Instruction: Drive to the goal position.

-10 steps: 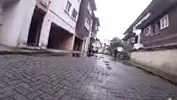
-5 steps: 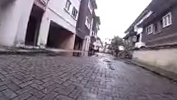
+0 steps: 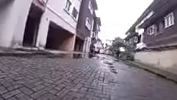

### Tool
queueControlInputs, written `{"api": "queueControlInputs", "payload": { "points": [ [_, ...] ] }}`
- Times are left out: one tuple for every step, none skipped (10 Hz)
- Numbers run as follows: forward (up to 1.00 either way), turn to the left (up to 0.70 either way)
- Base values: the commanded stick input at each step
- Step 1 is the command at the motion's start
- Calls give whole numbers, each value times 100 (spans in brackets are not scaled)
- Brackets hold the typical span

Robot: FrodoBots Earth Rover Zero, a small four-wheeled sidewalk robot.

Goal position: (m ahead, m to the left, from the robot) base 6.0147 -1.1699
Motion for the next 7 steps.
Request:
{"api": "queueControlInputs", "payload": {
  "points": [
    [70, 0],
    [70, 0],
    [70, 0],
    [70, 0],
    [70, 0],
    [70, 0],
    [70, 0]
  ]
}}
